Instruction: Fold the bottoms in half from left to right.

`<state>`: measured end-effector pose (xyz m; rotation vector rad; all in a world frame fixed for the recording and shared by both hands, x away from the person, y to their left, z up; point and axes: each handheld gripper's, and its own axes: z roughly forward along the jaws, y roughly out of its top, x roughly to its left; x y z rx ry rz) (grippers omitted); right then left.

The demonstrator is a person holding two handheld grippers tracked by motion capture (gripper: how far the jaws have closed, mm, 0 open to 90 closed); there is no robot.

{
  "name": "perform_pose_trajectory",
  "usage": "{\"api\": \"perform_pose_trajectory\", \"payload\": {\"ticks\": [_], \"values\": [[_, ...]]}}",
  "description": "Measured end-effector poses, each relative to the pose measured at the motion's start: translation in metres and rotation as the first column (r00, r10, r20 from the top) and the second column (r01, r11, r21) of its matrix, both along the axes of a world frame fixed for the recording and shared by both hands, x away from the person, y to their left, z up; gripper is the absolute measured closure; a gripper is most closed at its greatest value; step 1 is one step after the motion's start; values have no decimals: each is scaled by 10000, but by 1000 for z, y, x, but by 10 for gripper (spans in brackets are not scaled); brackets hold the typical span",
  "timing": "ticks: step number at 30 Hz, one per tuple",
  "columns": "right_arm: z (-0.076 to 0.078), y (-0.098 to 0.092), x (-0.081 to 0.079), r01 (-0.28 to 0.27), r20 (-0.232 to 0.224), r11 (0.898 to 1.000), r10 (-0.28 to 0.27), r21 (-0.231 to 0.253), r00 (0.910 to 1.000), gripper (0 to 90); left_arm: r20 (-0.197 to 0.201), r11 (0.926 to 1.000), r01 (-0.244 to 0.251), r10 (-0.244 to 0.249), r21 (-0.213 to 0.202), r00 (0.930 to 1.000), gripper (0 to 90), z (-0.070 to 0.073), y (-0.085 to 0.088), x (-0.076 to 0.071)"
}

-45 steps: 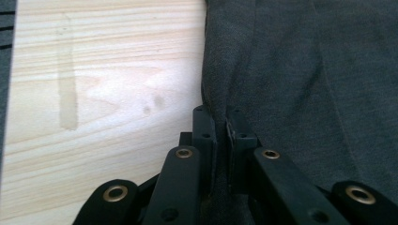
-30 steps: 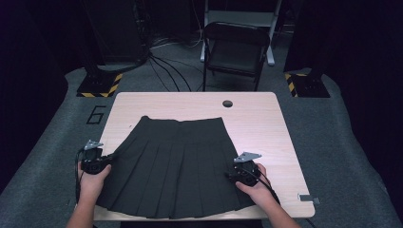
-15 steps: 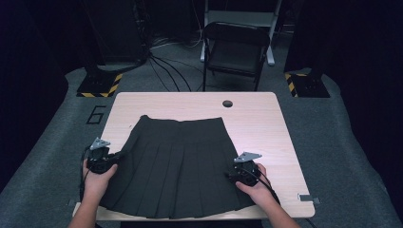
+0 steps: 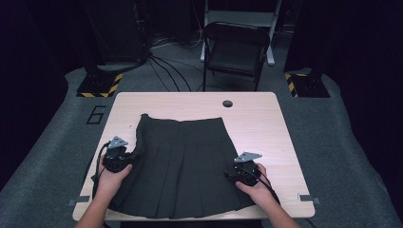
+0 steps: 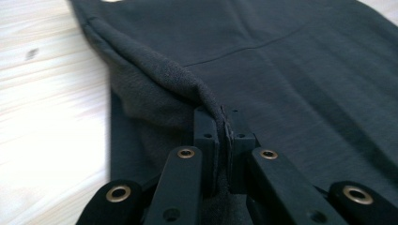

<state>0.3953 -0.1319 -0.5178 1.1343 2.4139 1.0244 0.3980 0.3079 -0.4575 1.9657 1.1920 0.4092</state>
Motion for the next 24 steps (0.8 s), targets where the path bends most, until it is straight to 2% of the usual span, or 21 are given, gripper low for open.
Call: {"api": "perform_pose_trajectory", "payload": {"ticks": [2,4,7,8,10,14,16,17,24], "values": [[0,0,0,24,-15,10000,-24,35,10000,429,44,9989,453,-454,94,9990,858,5,-12,0],[0,0,0,-12,-10,10000,12,17,10000,429,9,9982,591,-591,136,9983,858,8,-16,-1],[0,0,0,-50,1,10000,50,-10,10000,429,210,9944,1044,-1047,166,9943,857,19,-30,-1],[0,0,0,-50,1,10000,50,-10,10000,429,210,9944,1044,-1047,166,9943,857,19,-30,-1],[0,0,0,-47,6,10000,47,-8,10000,429,246,9919,1269,-1268,-28,9916,857,23,-37,-1],[0,-1,0,-50,29,10000,50,-18,10000,429,298,9837,1799,-1800,41,9832,858,32,-54,1],[0,0,0,11,-5,10000,-11,49,10000,429,377,9759,2181,-2180,42,9752,858,39,-66,0],[0,0,0,11,-5,10000,-11,49,10000,429,377,9759,2181,-2180,42,9752,858,39,-66,0],[0,0,0,34,-14,9999,-34,104,10000,429,469,9542,2990,-2983,-103,9533,857,48,-94,-2]]}}
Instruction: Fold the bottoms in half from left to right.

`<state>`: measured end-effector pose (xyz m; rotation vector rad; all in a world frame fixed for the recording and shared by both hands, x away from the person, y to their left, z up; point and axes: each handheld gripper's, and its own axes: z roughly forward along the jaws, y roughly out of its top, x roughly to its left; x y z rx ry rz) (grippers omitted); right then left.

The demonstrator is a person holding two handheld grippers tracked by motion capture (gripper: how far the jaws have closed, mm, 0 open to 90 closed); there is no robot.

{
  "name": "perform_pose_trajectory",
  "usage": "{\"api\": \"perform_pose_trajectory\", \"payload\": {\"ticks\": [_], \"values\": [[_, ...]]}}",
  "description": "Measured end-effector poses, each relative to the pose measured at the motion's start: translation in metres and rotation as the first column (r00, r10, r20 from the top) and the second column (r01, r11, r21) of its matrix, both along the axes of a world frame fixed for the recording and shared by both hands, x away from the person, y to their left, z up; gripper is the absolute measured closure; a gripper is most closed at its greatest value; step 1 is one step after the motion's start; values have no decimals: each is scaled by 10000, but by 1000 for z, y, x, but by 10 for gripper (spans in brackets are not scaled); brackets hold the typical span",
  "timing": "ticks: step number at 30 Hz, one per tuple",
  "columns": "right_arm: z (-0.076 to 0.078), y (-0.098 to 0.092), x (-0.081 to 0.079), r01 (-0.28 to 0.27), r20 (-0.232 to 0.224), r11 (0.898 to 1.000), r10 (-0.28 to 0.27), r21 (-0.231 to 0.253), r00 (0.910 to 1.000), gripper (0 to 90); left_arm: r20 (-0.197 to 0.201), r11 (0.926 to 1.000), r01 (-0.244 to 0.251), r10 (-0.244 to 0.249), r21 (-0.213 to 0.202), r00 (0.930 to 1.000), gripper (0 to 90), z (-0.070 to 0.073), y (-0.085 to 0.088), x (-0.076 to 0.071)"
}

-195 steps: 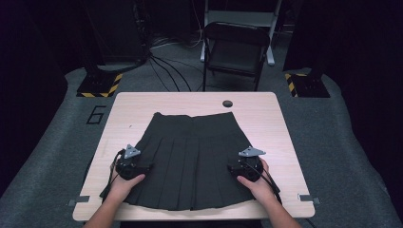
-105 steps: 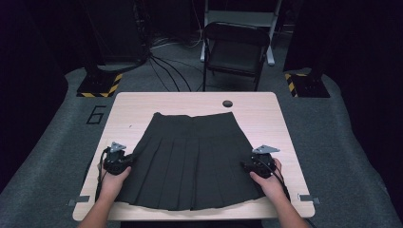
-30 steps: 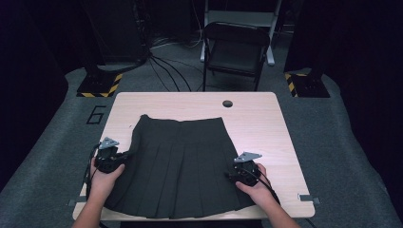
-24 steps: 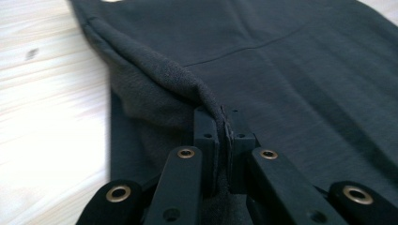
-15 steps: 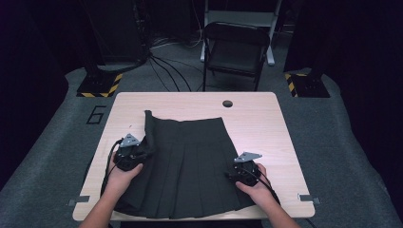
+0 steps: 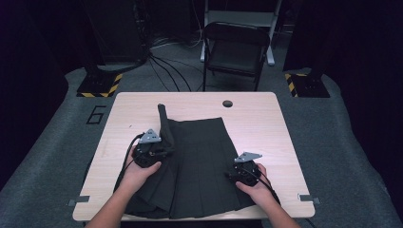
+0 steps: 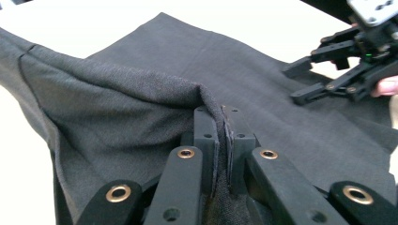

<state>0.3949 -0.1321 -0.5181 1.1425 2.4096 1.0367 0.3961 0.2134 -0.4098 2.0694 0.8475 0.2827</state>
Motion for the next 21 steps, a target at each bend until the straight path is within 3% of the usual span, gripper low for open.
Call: {"api": "perform_pose_trajectory", "payload": {"ticks": [4,13,18,21], "values": [[0,0,0,-5,11,10000,5,-2,10000,428,-62,9995,296,-295,88,9995,857,-2,-13,1],[0,0,0,-3,-11,10000,3,3,10000,428,-274,9966,784,-791,-255,9965,857,-10,-40,4],[0,0,0,-4,-61,10000,4,-14,10000,428,-548,9956,920,-928,-179,9942,857,-23,-54,8],[0,0,0,-7,-68,10000,7,-10,10000,428,-698,9942,1070,-1059,132,9919,856,-35,-64,9]]}}
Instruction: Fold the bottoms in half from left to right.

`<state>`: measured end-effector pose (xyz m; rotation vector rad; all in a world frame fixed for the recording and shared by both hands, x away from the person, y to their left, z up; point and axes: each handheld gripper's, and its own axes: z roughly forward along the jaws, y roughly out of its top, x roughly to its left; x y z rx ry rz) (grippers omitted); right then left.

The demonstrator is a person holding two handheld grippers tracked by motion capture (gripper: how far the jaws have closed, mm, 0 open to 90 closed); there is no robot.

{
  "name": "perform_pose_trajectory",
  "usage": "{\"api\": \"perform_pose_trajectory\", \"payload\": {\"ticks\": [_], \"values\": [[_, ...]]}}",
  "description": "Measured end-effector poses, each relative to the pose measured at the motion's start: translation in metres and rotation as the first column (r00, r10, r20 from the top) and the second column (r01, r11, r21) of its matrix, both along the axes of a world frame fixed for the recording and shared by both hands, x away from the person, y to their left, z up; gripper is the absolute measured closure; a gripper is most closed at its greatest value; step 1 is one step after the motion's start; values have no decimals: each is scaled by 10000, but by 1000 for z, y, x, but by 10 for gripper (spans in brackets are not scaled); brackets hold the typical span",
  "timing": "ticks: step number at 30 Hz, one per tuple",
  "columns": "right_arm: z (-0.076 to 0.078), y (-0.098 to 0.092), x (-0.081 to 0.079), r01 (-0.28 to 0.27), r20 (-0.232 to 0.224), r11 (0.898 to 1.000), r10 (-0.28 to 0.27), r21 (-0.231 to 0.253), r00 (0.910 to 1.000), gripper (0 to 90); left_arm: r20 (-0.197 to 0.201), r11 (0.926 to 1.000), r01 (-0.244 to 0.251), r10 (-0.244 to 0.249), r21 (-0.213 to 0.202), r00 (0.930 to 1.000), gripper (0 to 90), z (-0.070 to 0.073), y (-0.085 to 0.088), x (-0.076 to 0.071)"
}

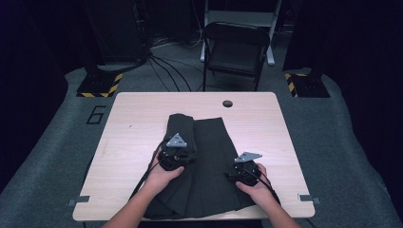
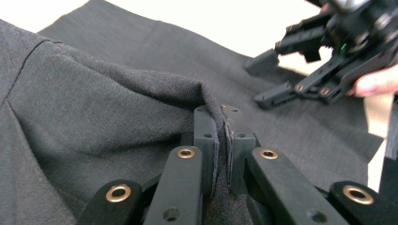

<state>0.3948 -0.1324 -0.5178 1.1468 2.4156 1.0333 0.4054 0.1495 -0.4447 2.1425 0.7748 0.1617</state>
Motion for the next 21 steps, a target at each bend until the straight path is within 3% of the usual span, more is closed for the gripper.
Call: {"api": "perform_pose_trajectory", "payload": {"ticks": [7,16,19,21], "values": [[0,0,0,-5,10,10000,5,-24,10000,428,-419,9999,-42,48,134,9991,855,-28,-17,3],[0,-1,0,-29,-10,10000,29,-25,10000,428,-519,9999,-156,156,9,9985,846,-39,-20,4],[0,0,0,-23,1,10000,23,-25,10000,428,-586,10000,-82,81,-17,9982,812,-40,-18,4],[0,0,0,-30,-2,10000,30,-27,10000,428,-709,9996,-110,92,-252,9974,757,-38,-18,3]]}}
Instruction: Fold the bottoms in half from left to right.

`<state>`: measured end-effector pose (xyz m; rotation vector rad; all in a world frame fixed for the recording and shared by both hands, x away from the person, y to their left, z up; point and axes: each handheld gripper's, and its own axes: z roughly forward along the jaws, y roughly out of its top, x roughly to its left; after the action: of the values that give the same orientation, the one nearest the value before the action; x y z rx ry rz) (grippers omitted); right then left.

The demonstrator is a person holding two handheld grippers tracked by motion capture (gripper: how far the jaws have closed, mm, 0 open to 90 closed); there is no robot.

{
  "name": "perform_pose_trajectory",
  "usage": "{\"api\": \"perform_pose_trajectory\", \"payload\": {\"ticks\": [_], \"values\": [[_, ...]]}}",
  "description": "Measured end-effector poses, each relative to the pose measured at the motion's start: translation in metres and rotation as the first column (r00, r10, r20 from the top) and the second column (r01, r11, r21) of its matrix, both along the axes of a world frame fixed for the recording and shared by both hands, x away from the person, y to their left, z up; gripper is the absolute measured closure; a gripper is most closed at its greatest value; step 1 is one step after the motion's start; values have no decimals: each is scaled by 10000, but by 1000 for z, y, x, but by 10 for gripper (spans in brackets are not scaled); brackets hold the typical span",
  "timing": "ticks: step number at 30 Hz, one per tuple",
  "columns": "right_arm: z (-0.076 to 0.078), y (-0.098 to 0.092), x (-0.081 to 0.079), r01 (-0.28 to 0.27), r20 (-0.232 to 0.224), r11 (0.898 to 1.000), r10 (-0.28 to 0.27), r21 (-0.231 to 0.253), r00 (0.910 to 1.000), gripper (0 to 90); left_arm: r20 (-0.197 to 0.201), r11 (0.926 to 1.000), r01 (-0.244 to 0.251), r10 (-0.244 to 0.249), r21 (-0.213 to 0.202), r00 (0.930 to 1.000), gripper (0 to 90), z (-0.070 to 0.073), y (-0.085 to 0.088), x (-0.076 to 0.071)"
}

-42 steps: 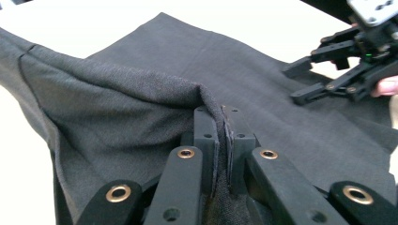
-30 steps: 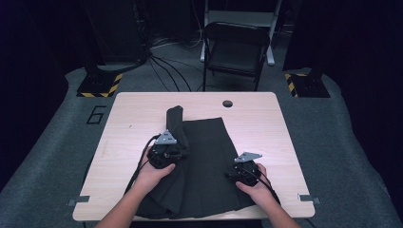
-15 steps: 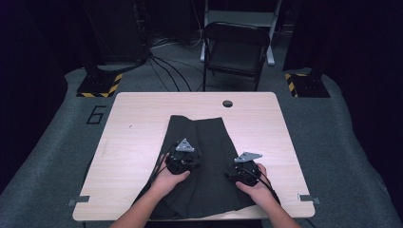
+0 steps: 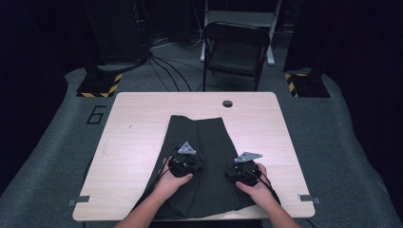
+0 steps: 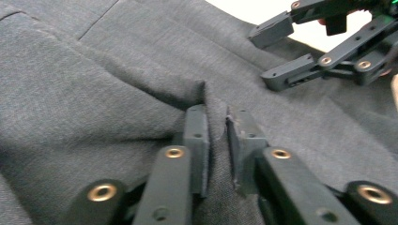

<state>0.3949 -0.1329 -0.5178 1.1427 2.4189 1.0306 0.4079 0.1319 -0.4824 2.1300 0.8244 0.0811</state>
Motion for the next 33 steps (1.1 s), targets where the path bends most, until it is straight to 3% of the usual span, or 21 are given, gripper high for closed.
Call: {"api": "perform_pose_trajectory", "payload": {"ticks": [8,18,24,33], "values": [[0,0,0,-4,3,10000,4,6,10000,427,358,9997,-149,155,-172,9992,609,19,15,-6],[0,0,0,1,-4,10000,-1,3,10000,427,943,9967,-806,793,103,9924,555,42,63,-18],[0,0,0,-16,-13,10000,16,23,10000,425,912,9920,-1241,1214,238,9884,554,40,90,-25],[0,0,0,8,-36,10000,-8,50,10000,424,725,9816,-1905,1910,-145,9789,531,21,114,-23]]}}
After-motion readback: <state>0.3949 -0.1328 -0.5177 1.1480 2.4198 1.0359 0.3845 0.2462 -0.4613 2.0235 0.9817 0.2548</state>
